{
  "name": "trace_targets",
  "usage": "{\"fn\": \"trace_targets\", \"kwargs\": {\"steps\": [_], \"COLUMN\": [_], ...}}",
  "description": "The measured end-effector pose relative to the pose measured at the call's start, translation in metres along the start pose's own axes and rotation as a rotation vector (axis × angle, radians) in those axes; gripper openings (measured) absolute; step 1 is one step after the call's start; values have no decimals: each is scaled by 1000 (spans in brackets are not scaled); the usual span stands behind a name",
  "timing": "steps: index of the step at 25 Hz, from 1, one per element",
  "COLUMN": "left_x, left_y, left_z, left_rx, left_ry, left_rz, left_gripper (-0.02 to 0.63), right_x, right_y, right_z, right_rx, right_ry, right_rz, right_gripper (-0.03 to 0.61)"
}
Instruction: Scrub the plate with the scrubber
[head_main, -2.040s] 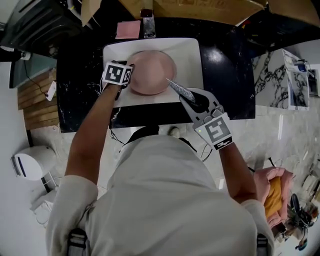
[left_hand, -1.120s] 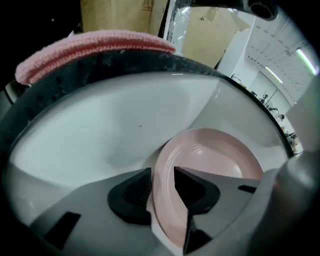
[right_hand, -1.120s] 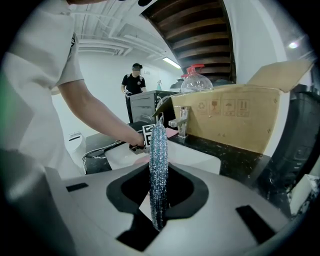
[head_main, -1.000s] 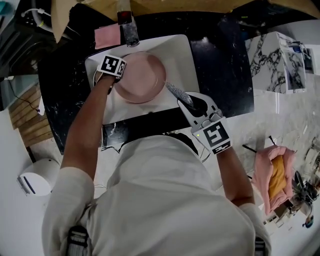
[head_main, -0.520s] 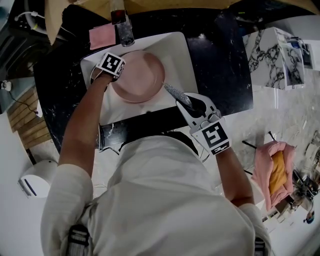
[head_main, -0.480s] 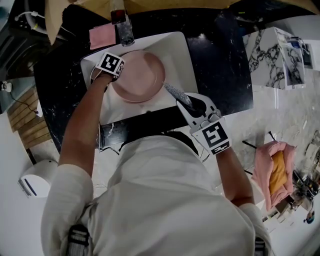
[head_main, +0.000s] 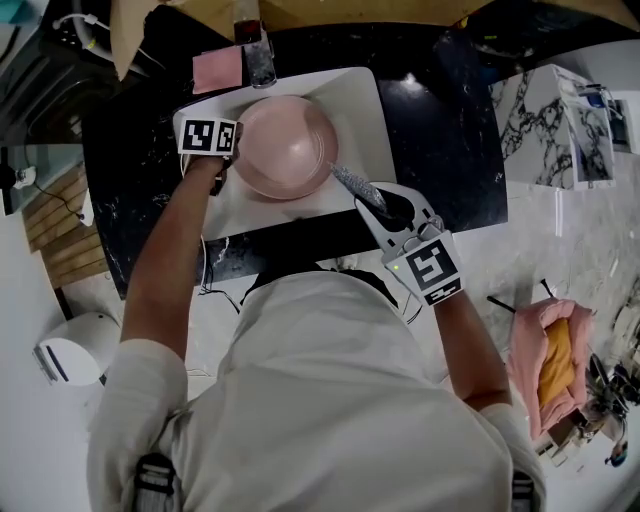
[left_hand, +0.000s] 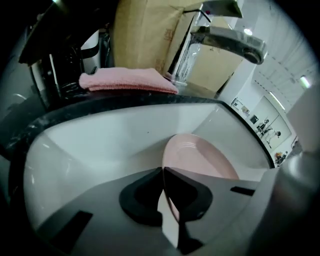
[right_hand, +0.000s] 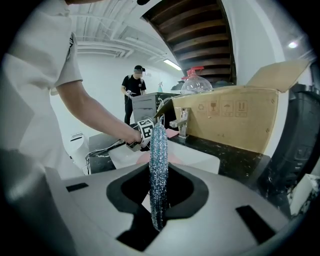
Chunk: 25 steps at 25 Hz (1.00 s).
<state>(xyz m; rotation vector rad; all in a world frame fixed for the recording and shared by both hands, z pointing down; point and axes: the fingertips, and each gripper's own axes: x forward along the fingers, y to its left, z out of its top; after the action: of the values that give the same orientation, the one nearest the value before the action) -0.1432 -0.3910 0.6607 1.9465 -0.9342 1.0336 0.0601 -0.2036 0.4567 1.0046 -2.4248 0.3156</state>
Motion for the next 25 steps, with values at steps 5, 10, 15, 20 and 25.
{"fn": "trace_targets", "kwargs": {"steps": [5, 10, 15, 20, 25], "left_x": [-32, -61, -92, -123, -143], "left_y": [-4, -12, -23, -45, -66], "left_z": [2, 1, -3, -5, -10], "left_rx": [-30, -63, -130, -202, -266], "left_ry": [-96, -170, -253, -337, -380], "left_rz": [69, 109, 117, 84, 51], "left_gripper": [11, 15, 14, 14, 14], "right_x": [-8, -16, -24, -36, -44], "right_y": [3, -1, 1, -3, -5], "right_z": [3, 5, 11, 19, 27], "right_rx": [-30, -52, -100, -138, -181], "right_ry": [-24, -47, -69, -94, -111], "right_rz": [21, 38, 60, 60, 56], "right_gripper": [78, 78, 78, 78, 78]}}
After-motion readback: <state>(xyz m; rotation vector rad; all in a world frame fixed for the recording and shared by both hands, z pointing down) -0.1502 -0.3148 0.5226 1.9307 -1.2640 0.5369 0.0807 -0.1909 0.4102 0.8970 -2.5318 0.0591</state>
